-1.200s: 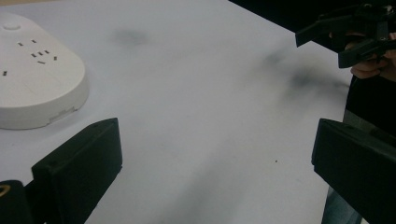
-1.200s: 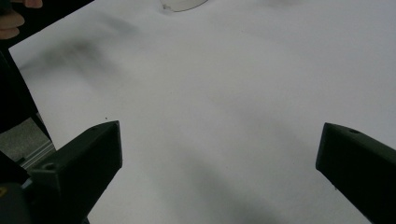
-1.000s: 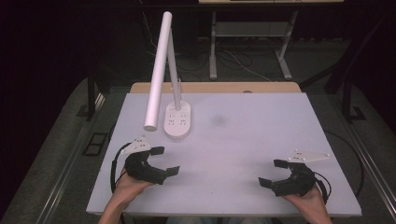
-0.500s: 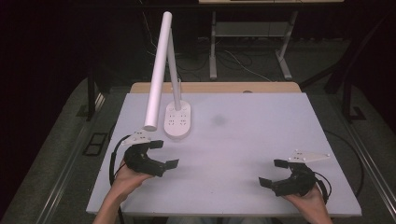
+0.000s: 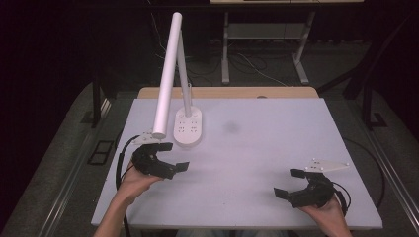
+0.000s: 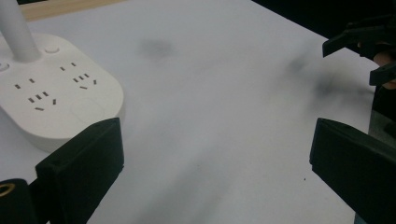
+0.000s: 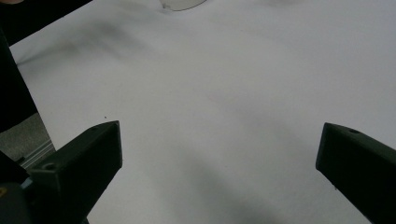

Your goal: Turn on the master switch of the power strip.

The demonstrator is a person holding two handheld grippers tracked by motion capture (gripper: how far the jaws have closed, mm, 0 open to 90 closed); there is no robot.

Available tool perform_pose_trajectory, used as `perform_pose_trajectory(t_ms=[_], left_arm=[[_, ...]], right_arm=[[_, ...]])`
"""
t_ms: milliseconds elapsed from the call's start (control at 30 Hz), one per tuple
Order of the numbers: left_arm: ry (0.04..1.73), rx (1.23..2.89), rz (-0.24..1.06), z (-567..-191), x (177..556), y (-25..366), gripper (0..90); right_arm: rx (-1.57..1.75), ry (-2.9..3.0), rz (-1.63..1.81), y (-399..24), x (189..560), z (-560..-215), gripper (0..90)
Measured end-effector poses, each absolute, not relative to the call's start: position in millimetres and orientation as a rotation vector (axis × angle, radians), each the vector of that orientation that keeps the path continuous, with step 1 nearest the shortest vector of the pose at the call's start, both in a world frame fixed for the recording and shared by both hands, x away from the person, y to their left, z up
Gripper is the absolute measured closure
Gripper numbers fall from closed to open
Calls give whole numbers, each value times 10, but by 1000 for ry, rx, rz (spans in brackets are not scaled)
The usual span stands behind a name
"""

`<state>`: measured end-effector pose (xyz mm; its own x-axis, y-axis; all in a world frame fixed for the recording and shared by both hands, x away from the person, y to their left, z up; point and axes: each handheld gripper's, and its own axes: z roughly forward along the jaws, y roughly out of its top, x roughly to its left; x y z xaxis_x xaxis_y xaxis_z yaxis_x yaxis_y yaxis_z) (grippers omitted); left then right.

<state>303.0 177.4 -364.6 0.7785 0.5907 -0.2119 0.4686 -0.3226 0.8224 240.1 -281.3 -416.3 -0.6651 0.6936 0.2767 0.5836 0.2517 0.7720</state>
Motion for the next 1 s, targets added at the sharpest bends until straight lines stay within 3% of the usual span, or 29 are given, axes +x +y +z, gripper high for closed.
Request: perform_pose_trajectory(t_ms=[1000], left_arm=[[811, 2043, 225, -3399, 3384, 1846, 20]], right_arm=[[1221, 2394, 1380, -2808, 2416, -4175, 0]])
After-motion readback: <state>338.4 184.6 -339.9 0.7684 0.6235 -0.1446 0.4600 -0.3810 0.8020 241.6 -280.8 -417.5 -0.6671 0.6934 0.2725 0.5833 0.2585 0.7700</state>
